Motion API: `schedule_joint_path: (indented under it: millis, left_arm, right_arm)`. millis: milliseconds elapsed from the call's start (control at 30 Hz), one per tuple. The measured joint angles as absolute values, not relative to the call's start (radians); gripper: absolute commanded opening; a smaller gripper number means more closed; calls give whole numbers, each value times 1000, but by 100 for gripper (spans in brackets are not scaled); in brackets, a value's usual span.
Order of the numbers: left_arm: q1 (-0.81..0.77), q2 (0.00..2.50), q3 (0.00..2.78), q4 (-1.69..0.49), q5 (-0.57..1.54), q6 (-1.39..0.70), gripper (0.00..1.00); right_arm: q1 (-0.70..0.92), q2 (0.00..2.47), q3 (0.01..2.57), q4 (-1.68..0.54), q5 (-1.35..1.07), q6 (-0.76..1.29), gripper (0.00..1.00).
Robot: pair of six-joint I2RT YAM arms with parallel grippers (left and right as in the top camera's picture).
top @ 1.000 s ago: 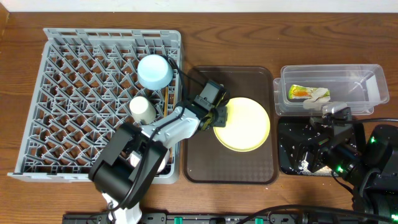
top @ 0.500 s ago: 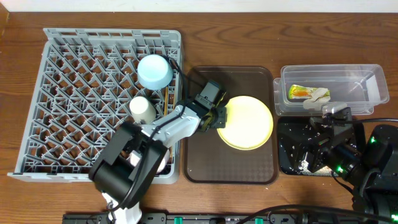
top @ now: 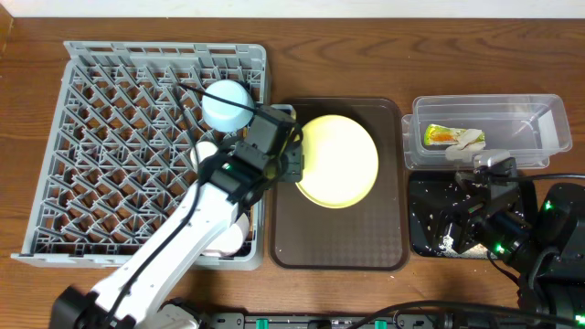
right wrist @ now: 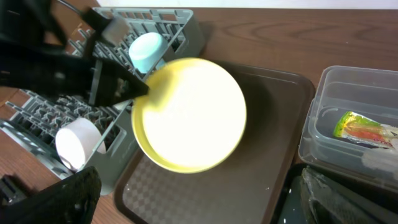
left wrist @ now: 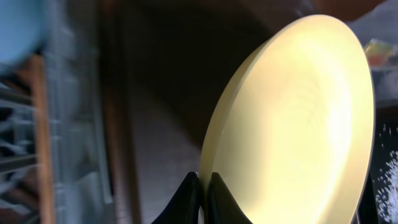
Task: Sort waste into correct bins and load items into the dishwasher
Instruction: 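Lift the yellow plate on edge and carry it left to the rack, then lower the yellow plate upright into the rack's upper left slots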
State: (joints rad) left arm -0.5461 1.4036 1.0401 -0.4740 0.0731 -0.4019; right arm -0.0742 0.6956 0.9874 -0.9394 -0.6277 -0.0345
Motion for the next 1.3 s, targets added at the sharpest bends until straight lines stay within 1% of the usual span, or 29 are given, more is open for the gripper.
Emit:
schedule_joint_path:
  millis: [200, 533, 667, 867, 1100, 1300]
  left_arm:
    - [-540, 1301, 1040, -525, -146, -355, 8]
    - [-505, 1055, 1040, -524, -530, -182, 8]
    - [-490, 999, 1040, -490, -681, -105, 8]
    - [-442, 1024, 1040, -418, -815, 5, 7]
    - [-307, 1146, 1040, -212, -861, 223, 7]
    - [-225, 1257, 1040, -59, -875, 435, 7]
  right_arm:
    - [-74, 696, 987, -939, -628, -34, 99]
    - [-74, 696, 987, -939, -628, -34, 99]
    - [-74, 696, 987, -939, -628, -34, 99]
    - [-74, 696, 987, -939, -628, -34, 99]
    - [-74, 696, 987, -939, -628, -35, 99]
    - [-74, 696, 987, -939, -628, -34, 99]
